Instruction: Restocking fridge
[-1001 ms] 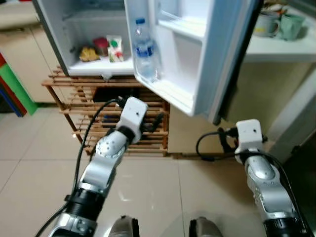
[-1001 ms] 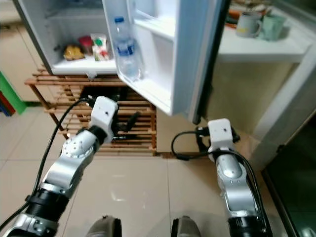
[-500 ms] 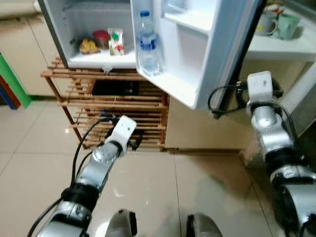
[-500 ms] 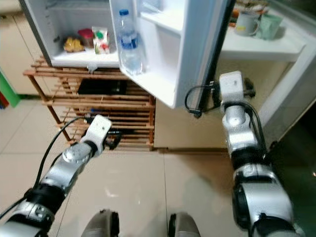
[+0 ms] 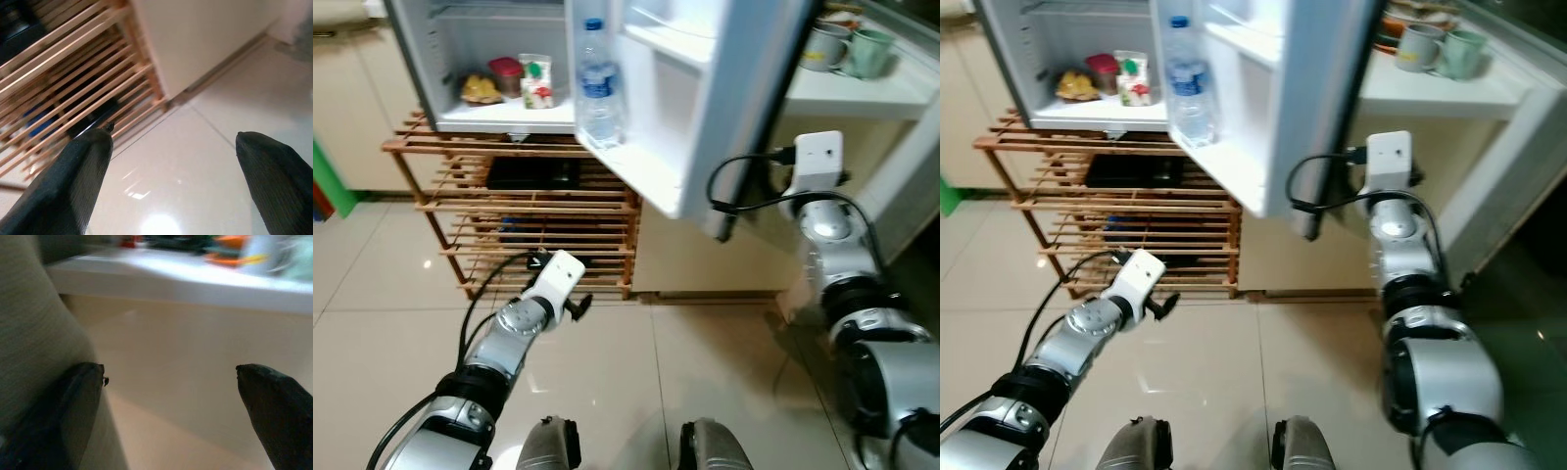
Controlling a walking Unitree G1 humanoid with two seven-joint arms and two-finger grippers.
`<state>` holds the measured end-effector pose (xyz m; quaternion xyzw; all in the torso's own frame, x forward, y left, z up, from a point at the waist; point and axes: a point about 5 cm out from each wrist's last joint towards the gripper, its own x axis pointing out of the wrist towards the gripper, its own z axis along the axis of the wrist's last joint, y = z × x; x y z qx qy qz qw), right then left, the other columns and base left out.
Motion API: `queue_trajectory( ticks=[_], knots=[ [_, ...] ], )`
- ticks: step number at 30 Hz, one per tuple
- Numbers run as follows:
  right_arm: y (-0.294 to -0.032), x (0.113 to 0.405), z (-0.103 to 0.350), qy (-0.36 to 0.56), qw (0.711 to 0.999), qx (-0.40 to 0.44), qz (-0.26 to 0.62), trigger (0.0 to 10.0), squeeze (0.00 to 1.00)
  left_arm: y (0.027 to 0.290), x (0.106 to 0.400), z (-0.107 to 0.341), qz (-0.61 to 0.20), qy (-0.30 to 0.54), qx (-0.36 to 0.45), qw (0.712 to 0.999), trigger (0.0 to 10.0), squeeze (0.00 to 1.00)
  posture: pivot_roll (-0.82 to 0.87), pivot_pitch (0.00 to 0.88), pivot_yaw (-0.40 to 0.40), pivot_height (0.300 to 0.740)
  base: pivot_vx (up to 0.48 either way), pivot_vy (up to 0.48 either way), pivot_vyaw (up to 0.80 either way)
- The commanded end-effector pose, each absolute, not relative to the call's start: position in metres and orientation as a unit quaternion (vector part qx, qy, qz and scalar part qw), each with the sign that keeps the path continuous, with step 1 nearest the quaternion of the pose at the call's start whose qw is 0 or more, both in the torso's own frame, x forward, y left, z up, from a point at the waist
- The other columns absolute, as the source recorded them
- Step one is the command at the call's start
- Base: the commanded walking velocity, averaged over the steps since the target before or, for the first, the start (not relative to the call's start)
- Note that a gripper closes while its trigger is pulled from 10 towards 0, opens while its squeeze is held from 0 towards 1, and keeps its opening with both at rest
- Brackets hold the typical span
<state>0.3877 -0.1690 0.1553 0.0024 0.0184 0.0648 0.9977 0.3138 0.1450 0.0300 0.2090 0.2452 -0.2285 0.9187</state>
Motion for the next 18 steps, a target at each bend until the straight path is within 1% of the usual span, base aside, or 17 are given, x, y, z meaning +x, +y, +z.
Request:
queue_trajectory(
  ticks=[1,2,3,4,5,6,7,9,10,12,13,15,16,17,18],
  knots=[
    [-0.15,0.388,0.167,0.006,0.993,0.026,0.115,10.0,0.0,0.145,0.315,0.031,-0.239,0.248,0.218,0.913,10.0,0.0,-0.07,0.0,0.024,0.671,0.0,0.0,0.0],
    [-0.116,0.375,0.187,-0.028,0.974,0.089,0.206,10.0,0.0,0.142,0.31,0.027,-0.258,0.257,0.225,0.904,10.0,0.0,-0.08,0.0,0.027,0.671,0.0,0.0,0.0],
    [-0.093,0.359,0.203,-0.046,0.949,0.135,0.28,10.0,0.0,0.14,0.308,0.024,-0.27,0.261,0.229,0.898,10.0,0.0,-0.08,0.0,0.028,0.671,0.0,0.0,0.0],
    [-0.078,0.346,0.212,-0.054,0.928,0.161,0.331,10.0,0.0,0.139,0.306,0.022,-0.277,0.263,0.232,0.895,10.0,0.0,-0.08,0.0,0.028,0.671,0.0,0.0,0.0],
    [-0.063,0.325,0.223,-0.066,0.895,0.179,0.403,10.0,0.0,0.137,0.304,0.02,-0.287,0.265,0.232,0.891,10.0,0.0,-0.08,0.0,0.028,0.671,0.0,0.0,0.0],
    [-0.055,0.312,0.229,-0.067,0.871,0.191,0.447,10.0,0.0,0.135,0.303,0.02,-0.292,0.265,0.231,0.89,10.0,0.0,-0.08,0.0,0.027,0.671,0.0,0.0,0.0],
    [-0.055,0.312,0.229,-0.067,0.871,0.191,0.447,10.0,0.0,0.135,0.303,0.02,-0.292,0.265,0.231,0.89,10.0,0.0,-0.08,0.0,0.027,0.671,0.0,0.0,0.0],
    [-0.049,0.294,0.233,-0.062,0.839,0.213,0.497,10.0,0.0,0.131,0.301,0.018,-0.3,0.265,0.231,0.887,10.0,0.0,-0.08,0.0,0.028,0.671,0.0,0.0,0.0],
    [-0.049,0.294,0.233,-0.062,0.839,0.213,0.497,10.0,0.0,0.131,0.301,0.018,-0.3,0.265,0.231,0.887,10.0,0.0,-0.08,0.0,0.028,0.671,0.0,0.0,0.0],
    [-0.062,0.306,0.222,-0.043,0.858,0.234,0.455,10.0,0.0,0.122,0.296,0.012,-0.312,0.267,0.23,0.882,10.0,0.0,-0.09,0.0,0.026,0.671,0.0,0.0,0.0],
    [-0.062,0.306,0.222,-0.043,0.858,0.234,0.455,10.0,0.0,0.122,0.296,0.012,-0.312,0.267,0.23,0.882,10.0,0.0,-0.09,0.0,0.026,0.671,0.0,0.0,0.0],
    [-0.08,0.317,0.215,-0.034,0.894,0.228,0.386,10.0,0.0,0.118,0.296,0.014,-0.316,0.256,0.229,0.885,10.0,0.0,-0.08,0.0,0.023,0.671,0.0,0.0,0.0],
    [-0.085,0.319,0.215,-0.029,0.903,0.232,0.361,10.0,0.0,0.117,0.297,0.015,-0.316,0.249,0.225,0.888,10.0,0.0,-0.08,0.0,0.023,0.671,0.0,0.0,0.0],
    [-0.099,0.326,0.211,-0.032,0.932,0.207,0.296,10.0,0.0,0.116,0.3,0.021,-0.305,0.227,0.216,0.899,10.0,0.0,-0.08,0.0,0.019,0.671,0.0,0.0,0.0],
    [-0.109,0.33,0.21,-0.036,0.949,0.186,0.25,10.0,0.0,0.115,0.303,0.025,-0.296,0.211,0.21,0.908,10.0,0.0,-0.08,0.0,0.019,0.671,0.0,0.0,0.0]
  ],
)
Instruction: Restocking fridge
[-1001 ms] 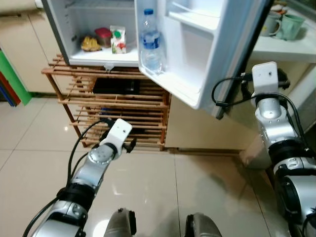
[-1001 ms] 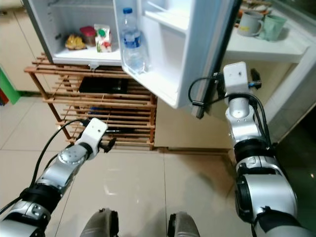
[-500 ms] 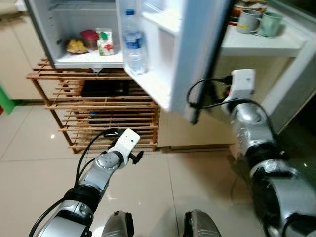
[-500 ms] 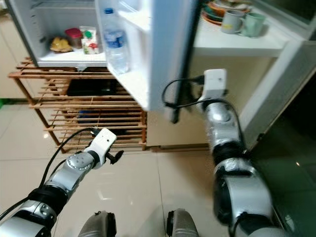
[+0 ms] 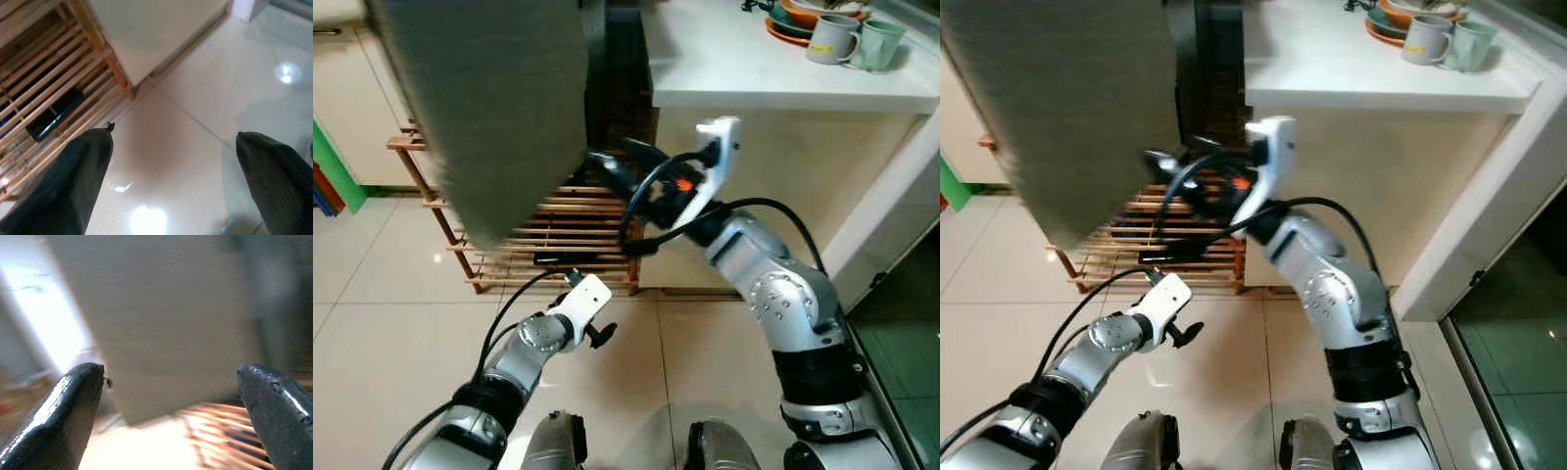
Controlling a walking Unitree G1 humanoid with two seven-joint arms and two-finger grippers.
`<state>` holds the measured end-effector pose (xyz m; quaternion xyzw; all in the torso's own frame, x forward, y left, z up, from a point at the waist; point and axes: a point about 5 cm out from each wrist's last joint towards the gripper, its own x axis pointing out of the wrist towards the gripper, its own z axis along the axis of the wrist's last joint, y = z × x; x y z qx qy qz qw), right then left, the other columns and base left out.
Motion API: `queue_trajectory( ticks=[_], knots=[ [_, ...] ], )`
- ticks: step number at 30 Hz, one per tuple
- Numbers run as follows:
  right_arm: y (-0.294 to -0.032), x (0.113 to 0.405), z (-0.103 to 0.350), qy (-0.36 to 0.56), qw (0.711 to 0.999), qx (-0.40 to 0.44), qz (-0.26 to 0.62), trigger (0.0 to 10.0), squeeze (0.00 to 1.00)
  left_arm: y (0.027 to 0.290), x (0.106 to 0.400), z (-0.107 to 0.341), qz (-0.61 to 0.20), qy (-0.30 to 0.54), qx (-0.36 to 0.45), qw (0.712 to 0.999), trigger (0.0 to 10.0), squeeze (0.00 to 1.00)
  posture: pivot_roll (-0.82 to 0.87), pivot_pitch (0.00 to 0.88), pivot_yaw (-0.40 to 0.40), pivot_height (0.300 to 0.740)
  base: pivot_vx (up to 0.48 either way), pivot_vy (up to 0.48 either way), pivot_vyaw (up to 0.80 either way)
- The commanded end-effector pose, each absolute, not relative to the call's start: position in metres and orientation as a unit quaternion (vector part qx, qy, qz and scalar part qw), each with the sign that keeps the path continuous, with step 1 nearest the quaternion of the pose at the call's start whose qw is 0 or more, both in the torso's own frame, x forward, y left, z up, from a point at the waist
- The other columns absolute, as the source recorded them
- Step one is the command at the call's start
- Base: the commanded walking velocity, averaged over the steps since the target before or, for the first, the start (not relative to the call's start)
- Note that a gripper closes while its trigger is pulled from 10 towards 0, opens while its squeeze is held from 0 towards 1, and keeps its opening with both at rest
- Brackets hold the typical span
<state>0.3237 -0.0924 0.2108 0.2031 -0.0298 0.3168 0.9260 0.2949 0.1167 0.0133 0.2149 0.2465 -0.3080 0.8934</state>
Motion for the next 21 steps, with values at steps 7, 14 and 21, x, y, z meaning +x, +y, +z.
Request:
queue_trajectory(
  ticks=[7,14,21],
  knots=[
    [-0.185,0.336,0.179,-0.025,0.999,0.032,-0.004,10.0,0.0,0.095,0.335,0.126,-0.257,-0.031,0.059,0.964,10.0,0.0,-0.08,0.0,0.022,0.671,0.0,0.0,0.0],
    [-0.201,0.323,0.155,-0.017,0.999,0.003,-0.051,10.0,0.0,0.072,0.337,0.174,-0.294,-0.121,0.021,0.948,10.0,0.0,-0.1,0.0,0.054,0.671,0.0,0.0,-0.77],
    [-0.184,0.317,0.149,-0.036,0.999,0.0,-0.032,10.0,0.0,0.07,0.331,0.186,-0.306,-0.135,0.0,0.942,10.0,0.0,-0.11,0.0,0.05,0.671,0.181,0.207,-0.8]
  ],
)
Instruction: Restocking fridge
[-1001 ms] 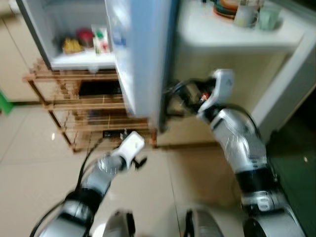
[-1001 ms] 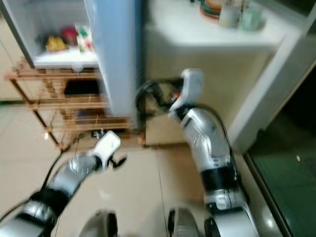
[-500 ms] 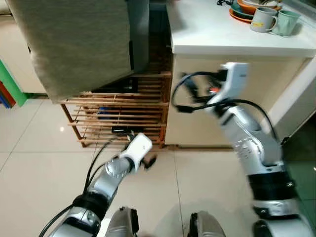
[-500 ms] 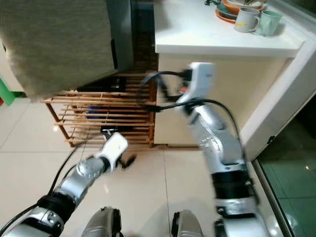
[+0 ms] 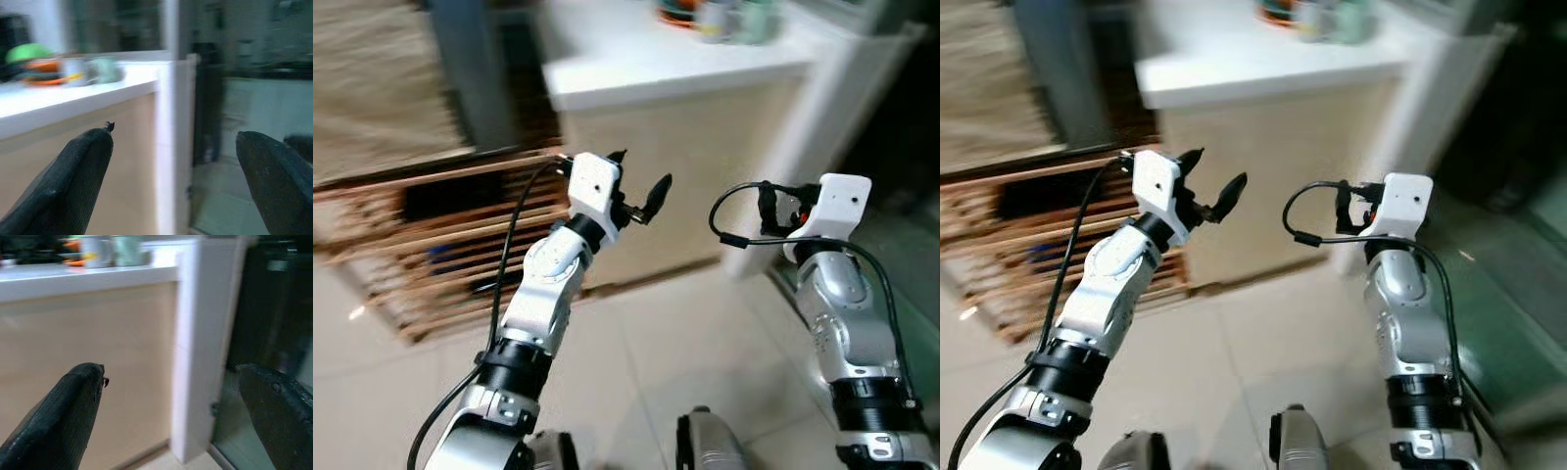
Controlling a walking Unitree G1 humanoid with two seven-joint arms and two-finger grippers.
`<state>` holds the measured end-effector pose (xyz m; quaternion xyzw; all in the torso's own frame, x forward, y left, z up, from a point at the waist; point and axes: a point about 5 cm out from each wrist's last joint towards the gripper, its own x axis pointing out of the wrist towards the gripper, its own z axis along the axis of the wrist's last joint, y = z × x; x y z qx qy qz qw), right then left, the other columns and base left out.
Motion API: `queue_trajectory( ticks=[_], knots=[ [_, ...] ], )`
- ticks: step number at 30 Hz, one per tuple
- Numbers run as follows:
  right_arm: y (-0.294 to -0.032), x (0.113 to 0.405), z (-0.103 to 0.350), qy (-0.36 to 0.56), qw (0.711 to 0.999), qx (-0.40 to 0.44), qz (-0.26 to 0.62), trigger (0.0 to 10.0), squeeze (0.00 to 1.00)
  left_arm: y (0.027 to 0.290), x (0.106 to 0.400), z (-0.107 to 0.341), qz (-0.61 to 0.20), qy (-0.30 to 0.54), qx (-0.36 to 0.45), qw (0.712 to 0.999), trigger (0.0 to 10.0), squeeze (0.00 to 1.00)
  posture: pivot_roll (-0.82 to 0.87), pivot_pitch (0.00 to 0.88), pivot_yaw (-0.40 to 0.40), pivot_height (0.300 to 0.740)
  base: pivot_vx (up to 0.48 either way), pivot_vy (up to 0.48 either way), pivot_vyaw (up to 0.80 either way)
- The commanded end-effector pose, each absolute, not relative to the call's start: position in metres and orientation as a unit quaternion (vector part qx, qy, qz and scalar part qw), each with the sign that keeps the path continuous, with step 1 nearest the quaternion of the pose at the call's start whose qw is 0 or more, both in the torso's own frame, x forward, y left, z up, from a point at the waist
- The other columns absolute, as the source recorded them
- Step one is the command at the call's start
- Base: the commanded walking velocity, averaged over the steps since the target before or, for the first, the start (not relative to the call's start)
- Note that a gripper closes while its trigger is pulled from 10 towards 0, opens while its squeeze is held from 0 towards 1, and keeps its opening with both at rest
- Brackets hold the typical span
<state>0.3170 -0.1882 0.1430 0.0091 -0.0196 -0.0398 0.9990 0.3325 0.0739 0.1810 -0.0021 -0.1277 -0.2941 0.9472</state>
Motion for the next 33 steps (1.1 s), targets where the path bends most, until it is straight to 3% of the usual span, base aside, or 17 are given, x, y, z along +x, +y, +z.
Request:
queue_trajectory(
  ticks=[1,18,22,29,33],
  knots=[
    [-0.182,0.316,0.149,-0.038,0.999,-0.001,-0.027,10.0,0.0,0.07,0.33,0.187,-0.307,-0.14,0.002,0.941,10.0,0.0,-0.11,0.0,0.05,0.671,0.352,0.326,-0.8],
    [-0.198,0.311,0.135,-0.04,0.996,-0.002,-0.08,10.0,0.0,0.073,0.332,0.178,-0.291,-0.11,-0.016,0.95,10.0,0.0,-0.13,0.0,0.084,0.671,0.351,0.209,-0.8],
    [-0.207,0.306,0.134,-0.049,0.994,-0.011,-0.099,10.0,0.0,0.089,0.34,0.165,-0.233,-0.058,-0.044,0.97,10.0,0.0,-0.13,0.0,0.081,0.671,0.0,0.476,-0.8],
    [-0.229,0.277,0.117,-0.029,0.99,-0.031,-0.134,10.0,0.0,0.128,0.326,0.104,-0.146,0.121,-0.044,0.981,10.0,0.0,-0.13,0.0,0.084,0.671,0.0,0.274,-0.8],
    [-0.226,0.277,0.111,-0.016,0.992,-0.036,-0.12,10.0,0.0,0.14,0.322,0.097,-0.123,0.115,-0.05,0.984,10.0,0.0,-0.13,0.0,0.083,0.671,0.0,0.0,-0.59]
  ],
)
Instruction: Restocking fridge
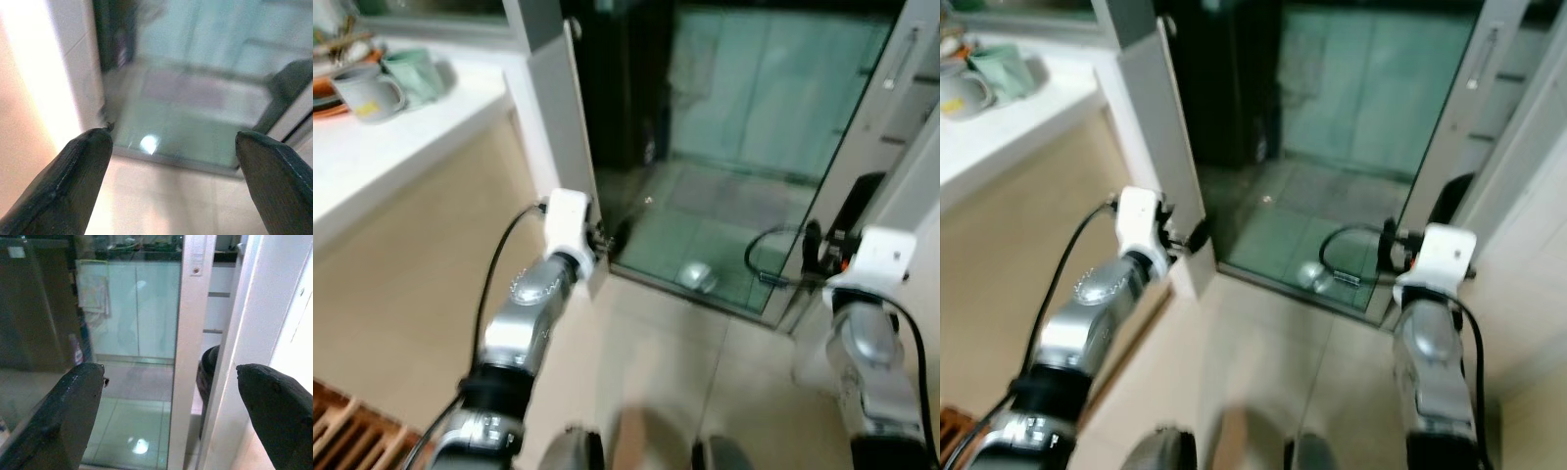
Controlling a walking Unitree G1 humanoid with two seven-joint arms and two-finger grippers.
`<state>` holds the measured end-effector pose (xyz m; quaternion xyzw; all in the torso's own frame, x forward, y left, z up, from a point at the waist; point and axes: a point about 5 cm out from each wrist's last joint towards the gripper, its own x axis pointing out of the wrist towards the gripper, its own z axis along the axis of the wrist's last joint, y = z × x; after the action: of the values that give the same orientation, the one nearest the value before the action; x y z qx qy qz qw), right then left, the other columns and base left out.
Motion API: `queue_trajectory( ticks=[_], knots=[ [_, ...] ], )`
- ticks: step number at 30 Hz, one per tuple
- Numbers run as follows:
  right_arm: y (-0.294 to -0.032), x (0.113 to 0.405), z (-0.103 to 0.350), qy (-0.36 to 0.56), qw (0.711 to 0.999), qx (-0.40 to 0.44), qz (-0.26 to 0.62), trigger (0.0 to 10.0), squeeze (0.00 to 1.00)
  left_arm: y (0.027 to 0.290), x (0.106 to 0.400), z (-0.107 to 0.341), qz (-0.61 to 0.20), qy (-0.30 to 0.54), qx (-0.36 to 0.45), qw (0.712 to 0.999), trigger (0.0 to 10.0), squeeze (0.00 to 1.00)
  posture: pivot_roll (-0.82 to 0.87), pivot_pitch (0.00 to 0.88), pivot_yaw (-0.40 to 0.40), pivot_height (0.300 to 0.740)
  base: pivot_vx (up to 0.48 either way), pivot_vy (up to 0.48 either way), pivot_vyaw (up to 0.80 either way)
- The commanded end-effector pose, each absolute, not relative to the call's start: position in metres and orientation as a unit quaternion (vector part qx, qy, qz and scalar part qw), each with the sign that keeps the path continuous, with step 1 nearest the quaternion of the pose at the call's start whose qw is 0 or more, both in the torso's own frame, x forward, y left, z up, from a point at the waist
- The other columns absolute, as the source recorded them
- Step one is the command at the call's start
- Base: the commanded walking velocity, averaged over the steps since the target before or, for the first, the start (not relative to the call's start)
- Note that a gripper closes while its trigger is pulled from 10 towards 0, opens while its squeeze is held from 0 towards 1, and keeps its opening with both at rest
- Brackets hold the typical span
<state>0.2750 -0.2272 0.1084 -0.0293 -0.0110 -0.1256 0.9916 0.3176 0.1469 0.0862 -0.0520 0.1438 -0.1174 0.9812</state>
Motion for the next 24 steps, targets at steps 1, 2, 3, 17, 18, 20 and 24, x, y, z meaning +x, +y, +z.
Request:
queue_trajectory(
  ticks=[1,2,3,17,18,20,24],
  knots=[
    [-0.226,0.277,0.111,-0.016,0.992,-0.036,-0.12,10.0,0.0,0.14,0.322,0.097,-0.123,0.115,-0.05,0.984,10.0,0.0,-0.13,0.0,0.083,0.671,0.0,0.0,0.0],
    [-0.225,0.278,0.112,-0.019,0.992,-0.043,-0.12,10.0,0.0,0.139,0.322,0.099,-0.126,0.105,-0.048,0.985,10.0,0.0,-0.13,0.0,0.083,0.671,0.0,0.0,0.0],
    [-0.222,0.28,0.113,-0.018,0.992,-0.048,-0.112,10.0,0.0,0.138,0.321,0.099,-0.125,0.1,-0.057,0.985,10.0,0.0,-0.13,0.0,0.083,0.671,0.0,0.0,0.0],
    [-0.223,0.279,0.115,-0.024,0.992,-0.036,-0.12,10.0,0.0,0.12,0.325,0.122,-0.188,0.05,-0.042,0.98,10.0,0.0,-0.14,0.0,0.082,0.712,0.0,0.0,-0.1],
    [-0.223,0.279,0.115,-0.024,0.992,-0.036,-0.12,10.0,0.0,0.119,0.325,0.123,-0.192,0.048,-0.037,0.98,10.0,0.0,-0.14,0.0,0.082,0.717,0.0,0.0,0.0],
    [-0.223,0.28,0.115,-0.024,0.992,-0.035,-0.121,10.0,0.0,0.116,0.325,0.123,-0.197,0.046,-0.03,0.979,10.0,0.0,-0.14,0.0,0.083,0.726,0.0,0.0,0.0],
    [-0.221,0.282,0.117,-0.02,0.993,-0.012,-0.119,10.0,0.0,0.112,0.326,0.123,-0.192,0.041,-0.005,0.98,10.0,0.0,-0.15,0.0,0.085,0.74,0.0,0.0,0.0]
  ],
)
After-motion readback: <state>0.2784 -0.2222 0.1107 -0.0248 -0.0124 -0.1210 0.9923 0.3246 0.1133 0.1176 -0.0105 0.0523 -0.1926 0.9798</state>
